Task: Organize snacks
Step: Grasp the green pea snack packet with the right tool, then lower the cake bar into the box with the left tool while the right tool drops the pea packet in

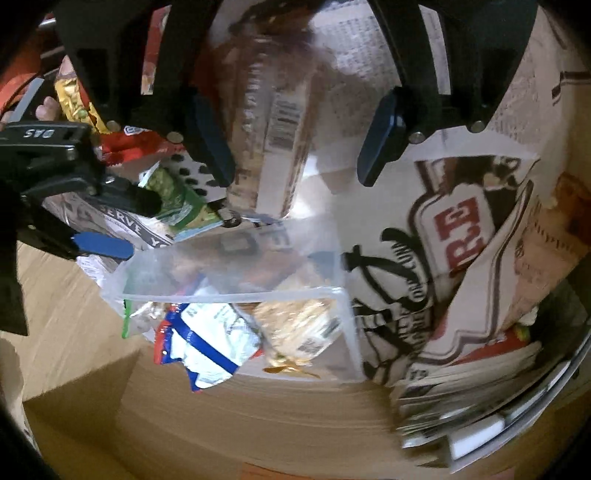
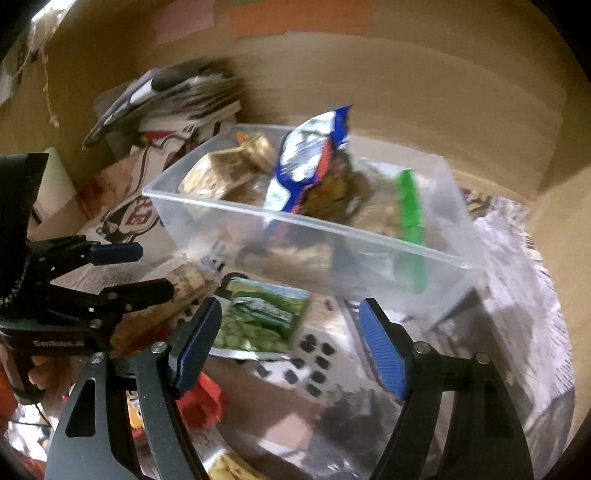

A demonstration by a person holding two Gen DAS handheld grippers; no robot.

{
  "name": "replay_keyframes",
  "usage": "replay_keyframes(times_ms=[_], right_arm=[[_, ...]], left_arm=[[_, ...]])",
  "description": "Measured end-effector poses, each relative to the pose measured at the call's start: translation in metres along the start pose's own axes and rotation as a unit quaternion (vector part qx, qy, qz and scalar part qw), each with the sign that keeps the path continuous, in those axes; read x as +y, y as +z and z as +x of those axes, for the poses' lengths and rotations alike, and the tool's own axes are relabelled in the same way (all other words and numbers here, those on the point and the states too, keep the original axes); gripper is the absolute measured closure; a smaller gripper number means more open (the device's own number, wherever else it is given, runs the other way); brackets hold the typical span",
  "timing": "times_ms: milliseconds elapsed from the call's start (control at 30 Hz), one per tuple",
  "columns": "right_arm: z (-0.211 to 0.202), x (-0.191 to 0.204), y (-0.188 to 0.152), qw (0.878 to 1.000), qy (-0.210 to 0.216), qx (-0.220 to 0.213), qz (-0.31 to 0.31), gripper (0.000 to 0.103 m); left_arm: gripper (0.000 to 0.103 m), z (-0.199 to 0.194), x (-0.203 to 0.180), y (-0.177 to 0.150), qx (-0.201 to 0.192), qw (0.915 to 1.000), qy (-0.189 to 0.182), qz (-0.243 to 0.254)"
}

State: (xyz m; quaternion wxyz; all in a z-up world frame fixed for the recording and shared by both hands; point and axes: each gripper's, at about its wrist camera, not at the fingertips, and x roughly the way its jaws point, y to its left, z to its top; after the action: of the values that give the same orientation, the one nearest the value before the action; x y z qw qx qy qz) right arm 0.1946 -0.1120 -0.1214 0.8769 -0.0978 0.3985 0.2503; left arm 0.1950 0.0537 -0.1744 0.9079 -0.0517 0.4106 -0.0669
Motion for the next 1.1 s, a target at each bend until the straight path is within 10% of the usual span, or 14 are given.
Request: replay_keyframes(times_ms=[367, 1100], right_arm=[[0.025, -0.003, -0.006, 0.998, 0.019, 0.063, 0.003, 0.049], [-0.022, -0.019, -0.028, 1.0, -0.012, 0.004, 0.018, 0.066]], left_arm=[[0.034, -0.013, 0.007, -0.005, 0.0, 0.9998, -0.015, 0.008], [0.058, -0.017, -0.018, -0.02, -0.009, 0.9983, -0.014, 0.056]])
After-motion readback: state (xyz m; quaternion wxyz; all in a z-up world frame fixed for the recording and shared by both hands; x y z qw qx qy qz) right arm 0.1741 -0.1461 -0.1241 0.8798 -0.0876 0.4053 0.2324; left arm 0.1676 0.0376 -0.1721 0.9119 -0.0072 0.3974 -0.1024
